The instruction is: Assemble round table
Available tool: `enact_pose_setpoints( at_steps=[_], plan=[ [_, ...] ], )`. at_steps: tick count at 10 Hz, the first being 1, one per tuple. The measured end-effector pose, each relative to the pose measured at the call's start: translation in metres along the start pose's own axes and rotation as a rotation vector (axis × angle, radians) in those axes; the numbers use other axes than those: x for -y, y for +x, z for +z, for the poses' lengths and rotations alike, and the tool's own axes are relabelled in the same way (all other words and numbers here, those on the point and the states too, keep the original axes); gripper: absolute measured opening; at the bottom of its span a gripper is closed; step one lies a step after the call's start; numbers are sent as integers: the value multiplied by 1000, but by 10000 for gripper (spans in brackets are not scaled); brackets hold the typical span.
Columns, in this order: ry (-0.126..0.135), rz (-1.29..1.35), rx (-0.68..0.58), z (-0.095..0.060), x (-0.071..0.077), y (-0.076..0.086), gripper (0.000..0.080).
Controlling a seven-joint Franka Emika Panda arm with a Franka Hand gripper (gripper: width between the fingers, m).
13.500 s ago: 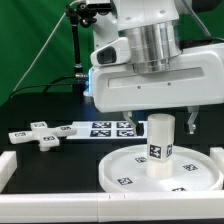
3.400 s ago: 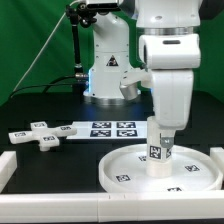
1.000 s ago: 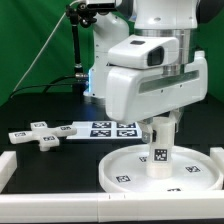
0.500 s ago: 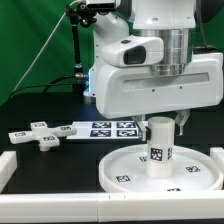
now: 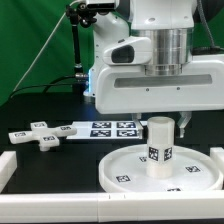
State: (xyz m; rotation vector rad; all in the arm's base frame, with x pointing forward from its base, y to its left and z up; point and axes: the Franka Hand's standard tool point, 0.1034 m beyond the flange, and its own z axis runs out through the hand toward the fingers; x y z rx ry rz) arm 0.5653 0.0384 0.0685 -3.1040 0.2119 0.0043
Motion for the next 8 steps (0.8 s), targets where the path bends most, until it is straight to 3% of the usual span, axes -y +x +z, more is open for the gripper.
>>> enact_pose_setpoints(
  at_steps=[2, 8],
  plan=[
    [19, 204, 7, 0, -1, 0, 409],
    [41, 657, 23, 1, 2, -2, 409]
  ],
)
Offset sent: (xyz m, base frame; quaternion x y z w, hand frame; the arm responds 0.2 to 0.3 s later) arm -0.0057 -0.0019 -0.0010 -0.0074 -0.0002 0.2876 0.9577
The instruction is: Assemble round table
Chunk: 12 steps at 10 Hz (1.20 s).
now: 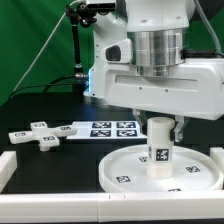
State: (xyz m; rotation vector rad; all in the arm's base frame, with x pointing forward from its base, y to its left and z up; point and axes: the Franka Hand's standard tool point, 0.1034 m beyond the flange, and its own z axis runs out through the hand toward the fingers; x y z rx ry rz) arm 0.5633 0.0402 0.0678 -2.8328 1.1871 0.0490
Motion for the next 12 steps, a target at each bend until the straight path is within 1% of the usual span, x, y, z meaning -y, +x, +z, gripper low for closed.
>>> enact_pose_setpoints(
  at_steps=[2, 3, 4, 5, 6, 8, 10, 11, 12],
  plan=[
    [10, 129, 10, 0, 0, 0, 409],
    [33, 261, 26, 0, -1, 2, 409],
    [49, 370, 43, 0, -1, 1, 409],
    [64, 464, 54, 0, -2, 0, 409],
    [72, 587, 61, 0, 0, -1, 409],
    [81, 781, 82, 0, 0, 0, 409],
    [86, 882, 87, -1, 2, 1, 409],
    [87, 860, 86, 0, 2, 0, 486],
    [87, 829, 85, 0, 2, 0, 486]
  ],
)
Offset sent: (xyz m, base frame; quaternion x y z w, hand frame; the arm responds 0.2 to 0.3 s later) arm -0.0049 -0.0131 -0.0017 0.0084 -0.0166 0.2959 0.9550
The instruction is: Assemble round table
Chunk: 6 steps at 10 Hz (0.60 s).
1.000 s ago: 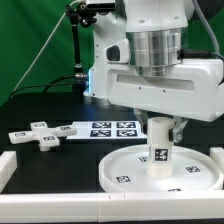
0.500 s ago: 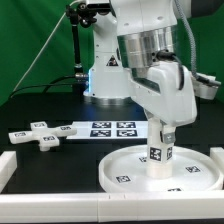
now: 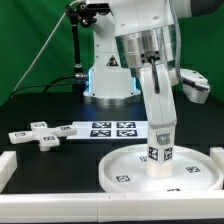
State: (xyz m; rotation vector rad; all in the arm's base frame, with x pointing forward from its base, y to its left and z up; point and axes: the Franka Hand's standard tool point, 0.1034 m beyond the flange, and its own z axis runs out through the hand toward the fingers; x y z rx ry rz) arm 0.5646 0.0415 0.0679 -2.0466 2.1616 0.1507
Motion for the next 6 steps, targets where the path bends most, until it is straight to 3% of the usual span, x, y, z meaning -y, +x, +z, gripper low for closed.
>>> enact_pose_setpoints(
  at_steps=[1, 2, 6],
  plan=[
    [-6, -29, 0, 0, 0, -3, 594],
    [-13, -103, 7, -2, 3, -10, 638],
    [-8, -413, 10, -2, 5, -11, 649]
  ],
)
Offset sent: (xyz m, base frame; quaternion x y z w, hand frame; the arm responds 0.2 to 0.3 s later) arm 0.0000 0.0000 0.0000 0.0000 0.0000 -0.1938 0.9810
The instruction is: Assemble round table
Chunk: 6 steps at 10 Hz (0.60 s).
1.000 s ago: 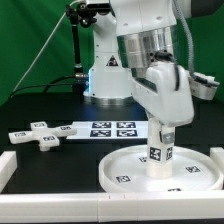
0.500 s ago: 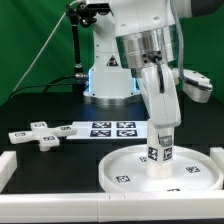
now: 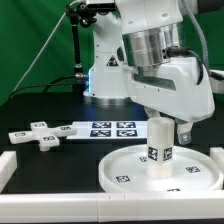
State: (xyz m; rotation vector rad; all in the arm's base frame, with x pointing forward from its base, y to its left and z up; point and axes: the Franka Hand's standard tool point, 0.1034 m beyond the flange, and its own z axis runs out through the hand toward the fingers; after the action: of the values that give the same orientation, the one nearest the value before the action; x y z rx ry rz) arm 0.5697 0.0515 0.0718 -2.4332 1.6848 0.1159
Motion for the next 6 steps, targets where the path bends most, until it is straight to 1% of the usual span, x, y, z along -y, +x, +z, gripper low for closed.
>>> enact_pose_setpoints(
  at_steps=[2, 4, 6],
  plan=[
    [-1, -173, 0, 0, 0, 0, 649],
    [-15, -423, -14, 0, 1, 4, 649],
    [-18, -637, -18, -1, 0, 8, 649]
  ],
)
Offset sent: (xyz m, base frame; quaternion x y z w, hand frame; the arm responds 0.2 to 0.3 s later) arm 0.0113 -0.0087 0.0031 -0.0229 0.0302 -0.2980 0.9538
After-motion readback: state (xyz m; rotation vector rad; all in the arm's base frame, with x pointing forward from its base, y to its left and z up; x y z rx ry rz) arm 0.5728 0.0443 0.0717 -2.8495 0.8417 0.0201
